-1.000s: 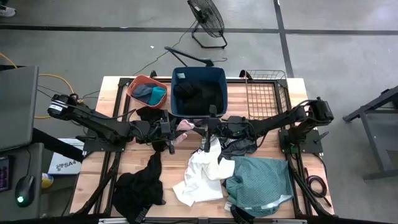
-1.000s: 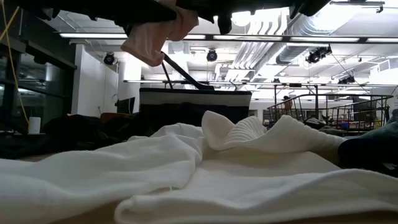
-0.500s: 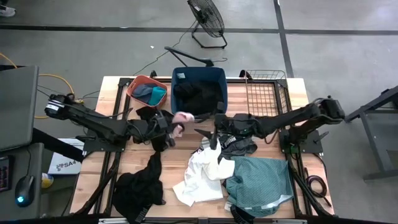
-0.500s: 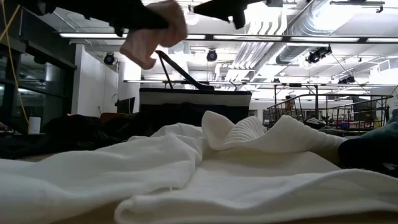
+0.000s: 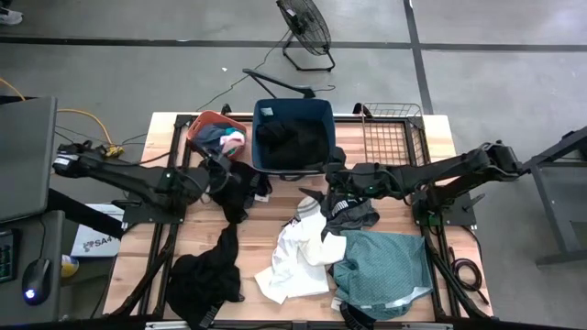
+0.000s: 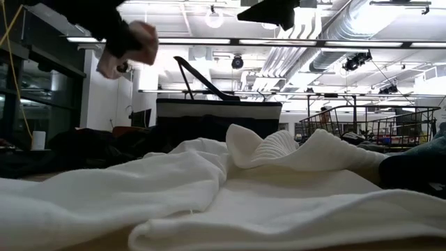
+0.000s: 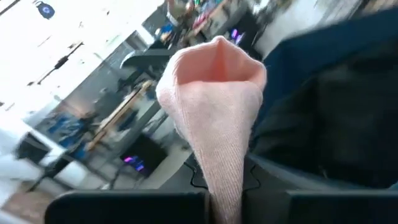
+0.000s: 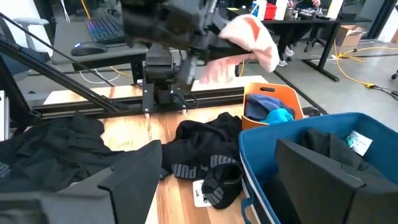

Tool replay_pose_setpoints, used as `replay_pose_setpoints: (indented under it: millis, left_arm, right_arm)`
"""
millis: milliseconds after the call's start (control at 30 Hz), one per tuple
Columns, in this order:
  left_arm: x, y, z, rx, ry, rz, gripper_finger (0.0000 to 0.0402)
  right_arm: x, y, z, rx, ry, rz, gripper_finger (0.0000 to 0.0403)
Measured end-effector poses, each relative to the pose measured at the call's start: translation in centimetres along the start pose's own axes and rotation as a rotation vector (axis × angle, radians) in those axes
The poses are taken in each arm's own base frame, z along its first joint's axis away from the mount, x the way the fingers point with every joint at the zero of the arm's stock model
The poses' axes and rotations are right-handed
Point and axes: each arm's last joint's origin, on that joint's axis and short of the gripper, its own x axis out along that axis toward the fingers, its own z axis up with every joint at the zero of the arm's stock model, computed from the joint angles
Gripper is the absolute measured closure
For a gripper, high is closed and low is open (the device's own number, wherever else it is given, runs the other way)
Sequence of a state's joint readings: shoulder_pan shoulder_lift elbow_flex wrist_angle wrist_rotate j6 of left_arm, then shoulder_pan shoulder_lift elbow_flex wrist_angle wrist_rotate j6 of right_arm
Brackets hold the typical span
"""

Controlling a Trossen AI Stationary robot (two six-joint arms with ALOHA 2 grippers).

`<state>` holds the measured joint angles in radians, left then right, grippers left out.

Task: Pick & Place Cloths
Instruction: Put the light pink sock into the orange bin

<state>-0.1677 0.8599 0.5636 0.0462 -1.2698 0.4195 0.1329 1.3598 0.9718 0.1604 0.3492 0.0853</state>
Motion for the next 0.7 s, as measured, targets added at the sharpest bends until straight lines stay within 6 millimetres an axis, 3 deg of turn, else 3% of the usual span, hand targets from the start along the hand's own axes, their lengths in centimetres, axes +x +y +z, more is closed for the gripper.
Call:
replay_pose_setpoints:
  millis: [233, 700]
  left_arm:
    - [3.7, 1.5, -2.7, 0.026, 0.194, 0.074, 0.0401]
    - [10.5, 4.5, -8.2, -0.069, 0.499, -0.035, 0.0402]
  right_arm:
    - [0.1, 0.0, -0.1, 0.000, 0.003, -0.001, 0.0099]
    - [0.1, 0.0, -0.3, -0.008, 0.023, -0.002, 0.0099]
